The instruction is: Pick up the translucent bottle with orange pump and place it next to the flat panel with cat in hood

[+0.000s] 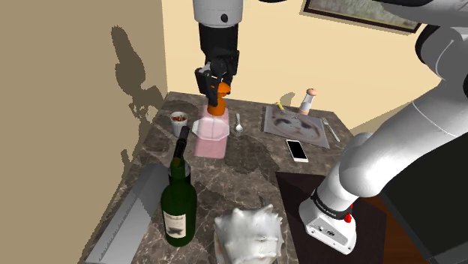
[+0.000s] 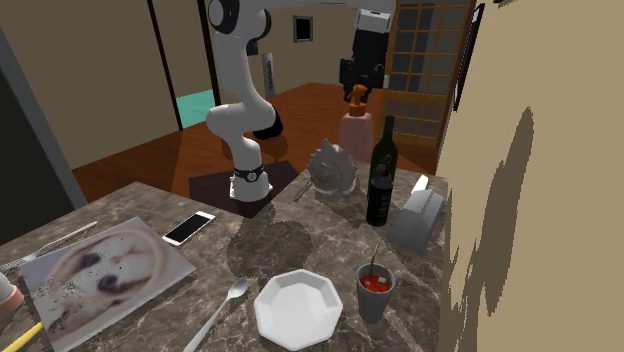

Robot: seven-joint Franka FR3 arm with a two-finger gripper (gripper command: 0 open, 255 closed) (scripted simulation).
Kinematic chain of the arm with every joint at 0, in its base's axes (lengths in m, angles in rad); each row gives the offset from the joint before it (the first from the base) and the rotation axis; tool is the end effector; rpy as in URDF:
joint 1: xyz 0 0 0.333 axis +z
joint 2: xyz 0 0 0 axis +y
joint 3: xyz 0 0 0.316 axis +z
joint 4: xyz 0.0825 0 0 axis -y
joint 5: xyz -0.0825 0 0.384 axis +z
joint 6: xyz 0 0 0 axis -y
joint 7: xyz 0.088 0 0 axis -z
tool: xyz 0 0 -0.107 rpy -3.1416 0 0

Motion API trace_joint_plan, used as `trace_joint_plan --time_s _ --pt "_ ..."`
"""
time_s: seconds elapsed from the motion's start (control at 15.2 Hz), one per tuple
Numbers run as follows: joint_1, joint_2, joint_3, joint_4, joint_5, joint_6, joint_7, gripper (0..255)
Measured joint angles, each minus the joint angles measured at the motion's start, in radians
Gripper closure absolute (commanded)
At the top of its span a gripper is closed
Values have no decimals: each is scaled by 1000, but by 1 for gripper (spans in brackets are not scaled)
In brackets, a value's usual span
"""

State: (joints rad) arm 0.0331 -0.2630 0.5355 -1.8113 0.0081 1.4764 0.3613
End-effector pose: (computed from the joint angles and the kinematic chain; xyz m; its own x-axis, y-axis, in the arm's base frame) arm 0.3794 0.2804 0.6185 0.9822 0.1797 -0.0554 0.1862 -0.9703 0.1542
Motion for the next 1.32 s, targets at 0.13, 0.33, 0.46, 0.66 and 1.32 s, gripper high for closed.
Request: trace_joint_plan --time_s 0.13,0.33,0.46,0.66,1.32 --pt "-2 6 -1 33 -3 -28 -2 255" --pt "-3 21 3 85 -10 -67 2 255" --pt "-4 27 4 121 -13 -97 2 255" --pt "-6 50 10 183 -23 -139 8 255" --pt "-36 -119 -124 70 -1 -174 -168 255"
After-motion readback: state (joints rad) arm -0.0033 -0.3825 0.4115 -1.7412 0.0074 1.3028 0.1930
